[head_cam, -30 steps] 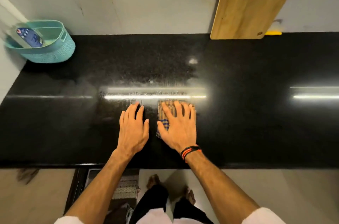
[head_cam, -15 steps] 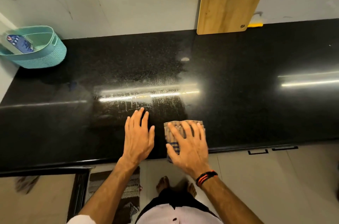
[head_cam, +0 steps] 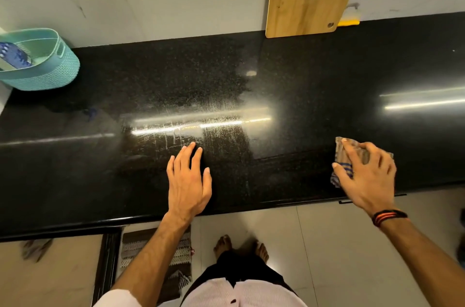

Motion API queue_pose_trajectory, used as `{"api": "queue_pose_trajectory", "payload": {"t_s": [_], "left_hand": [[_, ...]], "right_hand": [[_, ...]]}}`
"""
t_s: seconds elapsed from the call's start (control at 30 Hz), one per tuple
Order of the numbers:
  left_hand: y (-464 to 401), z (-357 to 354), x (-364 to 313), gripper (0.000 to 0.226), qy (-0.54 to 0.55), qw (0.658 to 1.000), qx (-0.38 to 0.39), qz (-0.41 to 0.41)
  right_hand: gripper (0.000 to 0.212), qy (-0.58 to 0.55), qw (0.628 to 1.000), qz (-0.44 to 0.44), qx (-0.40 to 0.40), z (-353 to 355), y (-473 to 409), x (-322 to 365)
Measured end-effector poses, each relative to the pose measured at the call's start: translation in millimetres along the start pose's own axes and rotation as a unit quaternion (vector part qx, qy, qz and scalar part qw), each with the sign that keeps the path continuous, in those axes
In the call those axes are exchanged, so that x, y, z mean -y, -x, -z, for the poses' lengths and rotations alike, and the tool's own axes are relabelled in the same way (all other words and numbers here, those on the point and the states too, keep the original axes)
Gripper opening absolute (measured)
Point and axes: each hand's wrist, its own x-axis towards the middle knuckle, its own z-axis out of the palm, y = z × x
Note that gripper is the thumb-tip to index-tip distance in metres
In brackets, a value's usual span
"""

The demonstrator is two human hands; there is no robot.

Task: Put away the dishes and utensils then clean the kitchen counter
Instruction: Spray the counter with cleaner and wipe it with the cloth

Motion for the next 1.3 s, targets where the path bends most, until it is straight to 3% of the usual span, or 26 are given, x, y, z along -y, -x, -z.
{"api": "queue_pose_trajectory", "payload": {"t_s": [0.13,0.33,0.43,0.67,0.9,1.03,1.2,1.3], "left_hand": [[0.1,0.5,-1.4,0.056,0.0,1.0,-0.006,-0.002],[-5.1,1.3,-1.6,0.053,0.012,1.0,-0.015,0.004],[-18.2,6.2,10.4,0.052,0.032,0.999,-0.034,0.023],[-94.5,9.3,22.7,0.045,0.023,0.997,-0.065,-0.022],[-162.7,-4.3,15.8,0.063,-0.023,0.998,0.027,-0.059],[-164.5,-7.2,15.9,0.066,-0.036,0.998,0.025,-0.056],[-165.5,-6.4,11.7,0.062,-0.041,0.998,0.031,-0.04],[-165.1,-5.8,11.5,0.058,-0.045,0.998,0.033,-0.039]], "right_hand": [[0.069,-0.009,0.997,0.07,-0.008,-5.2,-3.2,78.8],[0.069,-0.082,0.973,0.207,0.052,-5.6,16.8,237.8],[0.066,-0.116,0.96,0.244,0.079,-7.8,18.9,279.9],[0.066,-0.101,0.968,0.224,0.047,-13.3,-25.9,251.3],[0.066,0.004,0.995,0.1,0.028,-14.1,-105.4,124.0],[0.069,0.029,0.997,0.06,0.029,-10.8,-126.2,70.7],[0.069,0.013,1.0,0.018,-0.005,-16.4,-128.0,100.6],[0.068,0.001,0.998,0.07,-0.008,-19.2,-132.7,160.0]]}}
